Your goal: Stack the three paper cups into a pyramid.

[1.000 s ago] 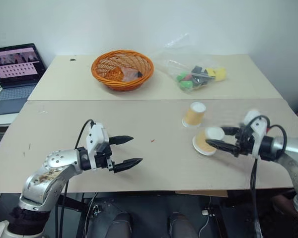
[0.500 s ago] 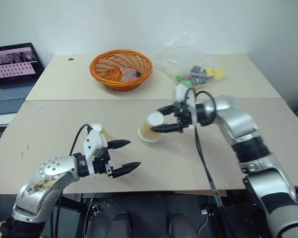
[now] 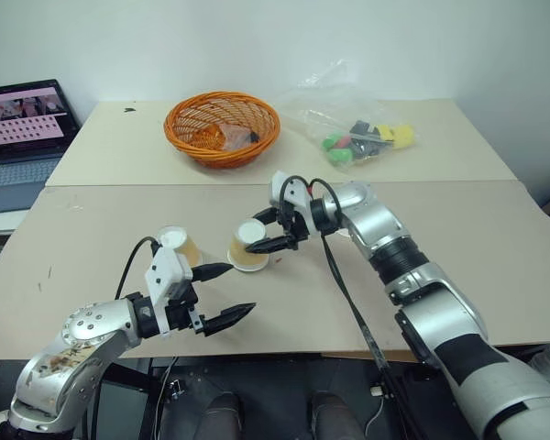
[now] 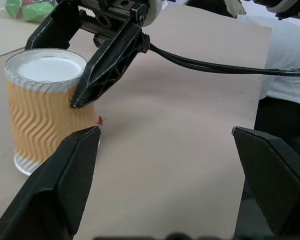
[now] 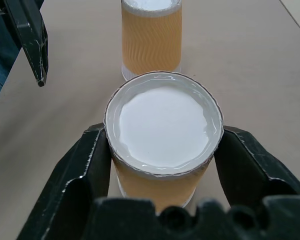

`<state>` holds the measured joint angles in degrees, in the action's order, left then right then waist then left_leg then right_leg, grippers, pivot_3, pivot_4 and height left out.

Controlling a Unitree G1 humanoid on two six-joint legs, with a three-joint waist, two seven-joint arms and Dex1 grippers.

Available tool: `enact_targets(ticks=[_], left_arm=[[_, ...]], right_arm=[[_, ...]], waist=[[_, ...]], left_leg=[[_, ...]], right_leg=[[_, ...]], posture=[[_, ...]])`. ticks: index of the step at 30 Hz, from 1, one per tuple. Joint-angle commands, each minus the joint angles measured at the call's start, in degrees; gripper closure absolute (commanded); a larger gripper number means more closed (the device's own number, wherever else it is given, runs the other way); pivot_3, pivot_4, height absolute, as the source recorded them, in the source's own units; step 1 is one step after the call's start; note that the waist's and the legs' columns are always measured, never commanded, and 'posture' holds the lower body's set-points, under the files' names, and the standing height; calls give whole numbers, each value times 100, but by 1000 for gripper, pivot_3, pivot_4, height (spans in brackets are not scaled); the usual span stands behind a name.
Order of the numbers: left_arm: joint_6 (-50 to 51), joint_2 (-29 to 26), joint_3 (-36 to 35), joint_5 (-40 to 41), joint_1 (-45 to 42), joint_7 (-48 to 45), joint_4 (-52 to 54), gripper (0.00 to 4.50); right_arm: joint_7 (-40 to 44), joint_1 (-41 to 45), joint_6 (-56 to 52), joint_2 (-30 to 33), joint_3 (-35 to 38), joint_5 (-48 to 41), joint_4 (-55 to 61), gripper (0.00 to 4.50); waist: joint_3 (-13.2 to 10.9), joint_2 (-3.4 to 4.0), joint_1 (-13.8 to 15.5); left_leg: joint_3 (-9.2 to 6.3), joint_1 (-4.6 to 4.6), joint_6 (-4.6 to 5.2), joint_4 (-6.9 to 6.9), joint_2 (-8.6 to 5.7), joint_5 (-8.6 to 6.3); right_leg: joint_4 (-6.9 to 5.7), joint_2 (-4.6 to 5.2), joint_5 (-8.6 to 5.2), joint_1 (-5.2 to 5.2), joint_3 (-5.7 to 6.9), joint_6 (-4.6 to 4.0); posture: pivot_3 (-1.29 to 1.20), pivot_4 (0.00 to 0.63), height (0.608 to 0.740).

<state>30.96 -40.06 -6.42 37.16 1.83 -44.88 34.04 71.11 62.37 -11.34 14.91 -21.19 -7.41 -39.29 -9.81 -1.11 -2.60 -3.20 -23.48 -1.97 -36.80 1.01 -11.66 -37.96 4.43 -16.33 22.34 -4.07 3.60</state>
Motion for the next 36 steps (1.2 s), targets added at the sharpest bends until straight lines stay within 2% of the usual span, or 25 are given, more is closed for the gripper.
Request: enact_targets(ticks=[1,11,17,22,26,30,36], left_arm=[[-65,14,-76,49,-34,37,223,0],[-293,68,-69,-207,-131,186,285,0],[-231,23,-105,-180,11,260,547,0],[-192,57,-214,-162,101,468,693,0],[-297,173,-436,-272,377,803,936,0],[-346,343,-575,-229,682,985,1102,0],[-371,420,-635,-198,729,978,1063,0]], right_arm=[[31,166,156,-17,236,23,41,36],[74,-34,123,205,425,73,554,36],[270,-743,-572,991,757,-253,2186,36],[8,-1571,-1492,1626,1163,-613,3705,36],[-773,-2488,-2456,2038,1991,-910,4714,36],[-1586,-3336,-3144,2126,2749,-1095,5335,36],[-2658,-3718,-3041,2081,3062,-756,4973,36]], waist=[[0,0,-2],[0,0,-1],[0,0,32],[0,0,2],[0,-3,18],[0,-4,40],[0,-5,8]], left_leg=[[0,0,0,0,0,0],[1,-1,0,0,0,0],[-1,-6,0,1,-3,0],[0,-2,0,1,0,0],[3,-5,1,1,-1,-1],[3,-4,2,1,-3,-2],[8,6,2,1,-1,-2]], right_leg=[[0,0,0,0,0,0],[1,0,0,0,0,0],[8,4,0,-2,1,0],[4,1,0,-2,0,0],[10,3,-1,-2,-5,0],[19,4,0,-7,-3,0],[14,0,0,-13,-8,-1]], posture=[[0,150,740],[0,150,740],[0,150,740],[0,150,740],[0,150,740],[0,150,740],[0,150,740]])
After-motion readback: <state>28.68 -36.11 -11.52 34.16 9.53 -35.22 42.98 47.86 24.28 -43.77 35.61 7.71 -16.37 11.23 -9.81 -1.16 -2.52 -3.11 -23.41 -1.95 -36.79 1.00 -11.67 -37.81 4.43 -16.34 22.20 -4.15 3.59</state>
